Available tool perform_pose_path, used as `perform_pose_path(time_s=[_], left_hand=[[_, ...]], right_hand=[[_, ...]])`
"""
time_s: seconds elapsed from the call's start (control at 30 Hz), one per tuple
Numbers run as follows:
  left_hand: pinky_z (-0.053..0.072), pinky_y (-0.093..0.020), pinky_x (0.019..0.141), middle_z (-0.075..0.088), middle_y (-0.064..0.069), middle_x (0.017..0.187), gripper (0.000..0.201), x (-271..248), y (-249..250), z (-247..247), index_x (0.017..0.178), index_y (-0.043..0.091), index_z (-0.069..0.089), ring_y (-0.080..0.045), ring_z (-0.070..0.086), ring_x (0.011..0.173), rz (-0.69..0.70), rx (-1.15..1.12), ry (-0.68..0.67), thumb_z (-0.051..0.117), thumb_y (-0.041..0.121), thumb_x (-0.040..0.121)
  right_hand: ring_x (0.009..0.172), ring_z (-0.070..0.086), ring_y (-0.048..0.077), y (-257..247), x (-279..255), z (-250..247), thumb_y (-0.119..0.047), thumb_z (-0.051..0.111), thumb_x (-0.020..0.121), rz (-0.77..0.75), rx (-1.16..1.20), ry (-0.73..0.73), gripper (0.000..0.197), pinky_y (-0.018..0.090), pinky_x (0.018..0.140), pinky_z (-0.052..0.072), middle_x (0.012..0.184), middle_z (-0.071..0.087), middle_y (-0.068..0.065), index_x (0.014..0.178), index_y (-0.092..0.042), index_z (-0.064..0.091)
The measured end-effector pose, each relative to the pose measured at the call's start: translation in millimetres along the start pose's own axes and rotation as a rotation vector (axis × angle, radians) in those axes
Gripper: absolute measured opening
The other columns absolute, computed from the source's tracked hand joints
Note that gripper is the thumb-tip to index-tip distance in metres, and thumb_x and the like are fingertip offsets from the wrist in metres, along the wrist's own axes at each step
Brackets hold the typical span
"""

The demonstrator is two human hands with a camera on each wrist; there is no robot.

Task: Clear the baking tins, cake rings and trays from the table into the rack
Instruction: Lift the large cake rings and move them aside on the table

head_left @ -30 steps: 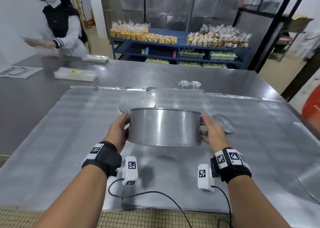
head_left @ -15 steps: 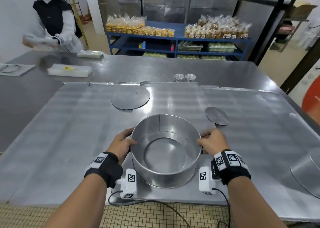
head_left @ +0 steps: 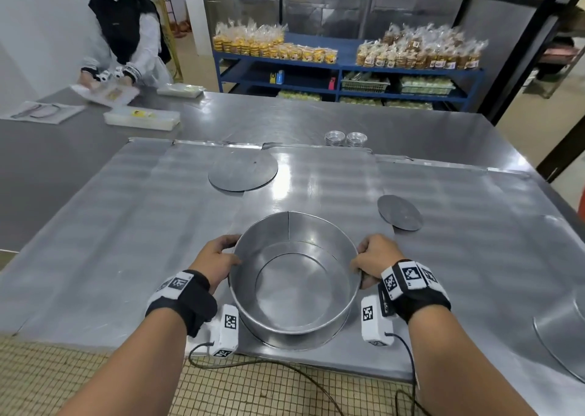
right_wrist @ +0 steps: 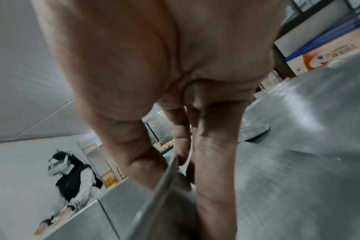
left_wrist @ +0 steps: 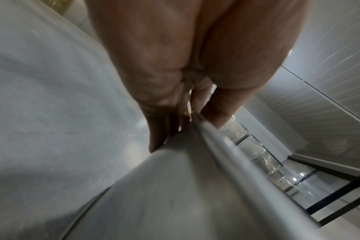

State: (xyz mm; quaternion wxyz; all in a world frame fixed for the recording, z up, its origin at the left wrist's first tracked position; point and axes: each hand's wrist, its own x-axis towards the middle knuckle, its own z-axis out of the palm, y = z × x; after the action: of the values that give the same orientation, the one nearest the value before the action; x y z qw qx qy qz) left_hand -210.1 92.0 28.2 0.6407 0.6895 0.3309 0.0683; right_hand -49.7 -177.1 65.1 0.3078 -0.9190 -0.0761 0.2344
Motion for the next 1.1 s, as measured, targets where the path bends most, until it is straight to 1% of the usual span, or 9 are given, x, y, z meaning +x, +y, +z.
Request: perform_pose_path(time_s=[0.13,0.2,0.3,0.4,0.53,0.7,0.87,1.0,1.1], left_hand=[[0.053,-0.022,0.056,0.069,-0.007,0.085,0.030,8,19,-4,0.090,0.015,0.070,-0.018,0.063,0.070,-0.063,0.135,-0.013,0.054,-0.010,0.087],[0.055,-0.029,0.068,0.067,-0.010,0.082,0.018,25,31,-11,0.083,0.014,0.069,-0.021,0.062,0.067,-0.122,0.239,-0.066,0.060,-0.002,0.088],[0.056,-0.037,0.080,0.073,0.000,0.090,0.008,54,58,-24,0.091,0.013,0.072,-0.020,0.071,0.083,-0.181,0.589,-0.209,0.065,0.017,0.090],[0.056,-0.030,0.069,0.074,0.001,0.096,0.020,88,88,-35,0.102,0.008,0.071,-0.025,0.073,0.096,-0.170,0.810,-0.298,0.064,0.024,0.094],[0.050,-0.025,0.059,0.075,-0.006,0.103,0.027,146,120,-57,0.106,0.002,0.070,-0.028,0.073,0.096,-0.103,0.923,-0.237,0.065,0.026,0.094],[0.059,-0.036,0.081,0.074,-0.009,0.100,0.037,235,137,-87,0.105,0.008,0.073,-0.029,0.070,0.088,-0.065,1.101,-0.191,0.073,0.035,0.079],[0.047,-0.037,0.091,0.064,-0.010,0.127,0.060,320,128,-105,0.126,0.009,0.061,-0.031,0.061,0.115,-0.048,1.239,-0.178,0.075,0.047,0.082],[0.046,-0.035,0.085,0.061,-0.011,0.131,0.077,382,113,-112,0.132,0.006,0.052,-0.030,0.059,0.117,-0.050,1.213,-0.196,0.080,0.051,0.076],[0.050,-0.040,0.091,0.055,-0.013,0.131,0.095,418,102,-109,0.133,0.008,0.047,-0.032,0.057,0.117,-0.047,1.238,-0.187,0.084,0.061,0.064]], right_hand=[[0.069,0.064,0.024,-26,17,-10,-0.021,0.077,0.070,-0.060,-0.269,-0.062,0.027,0.026,0.061,0.052,0.085,0.072,0.012,0.089,-0.002,0.072],[0.071,0.062,0.023,-47,26,-14,-0.029,0.077,0.075,-0.093,-0.384,-0.117,0.032,0.023,0.059,0.047,0.080,0.068,0.010,0.091,-0.002,0.073],[0.071,0.064,0.022,-82,45,-17,-0.036,0.077,0.079,-0.134,-0.485,-0.158,0.037,0.021,0.055,0.047,0.081,0.070,0.008,0.094,-0.002,0.074],[0.075,0.070,0.024,-121,71,-12,-0.037,0.079,0.078,-0.171,-0.519,-0.166,0.041,0.032,0.070,0.060,0.093,0.075,0.011,0.098,-0.002,0.072],[0.084,0.073,0.028,-177,108,2,-0.036,0.078,0.080,-0.196,-0.503,-0.178,0.036,0.044,0.079,0.060,0.093,0.074,0.009,0.096,-0.005,0.068],[0.087,0.074,0.031,-234,173,31,-0.033,0.077,0.081,-0.140,-0.487,-0.189,0.032,0.043,0.083,0.059,0.094,0.075,0.011,0.086,-0.003,0.069],[0.096,0.070,0.031,-268,251,66,-0.032,0.083,0.076,-0.044,-0.507,-0.163,0.032,0.040,0.085,0.057,0.107,0.072,0.015,0.081,-0.007,0.063],[0.107,0.064,0.031,-278,303,92,-0.037,0.083,0.075,0.012,-0.500,-0.116,0.058,0.031,0.076,0.048,0.117,0.066,0.013,0.116,-0.003,0.063],[0.108,0.062,0.029,-282,331,112,-0.046,0.083,0.074,0.046,-0.441,-0.085,0.068,0.029,0.075,0.045,0.119,0.064,0.011,0.120,-0.003,0.058]])
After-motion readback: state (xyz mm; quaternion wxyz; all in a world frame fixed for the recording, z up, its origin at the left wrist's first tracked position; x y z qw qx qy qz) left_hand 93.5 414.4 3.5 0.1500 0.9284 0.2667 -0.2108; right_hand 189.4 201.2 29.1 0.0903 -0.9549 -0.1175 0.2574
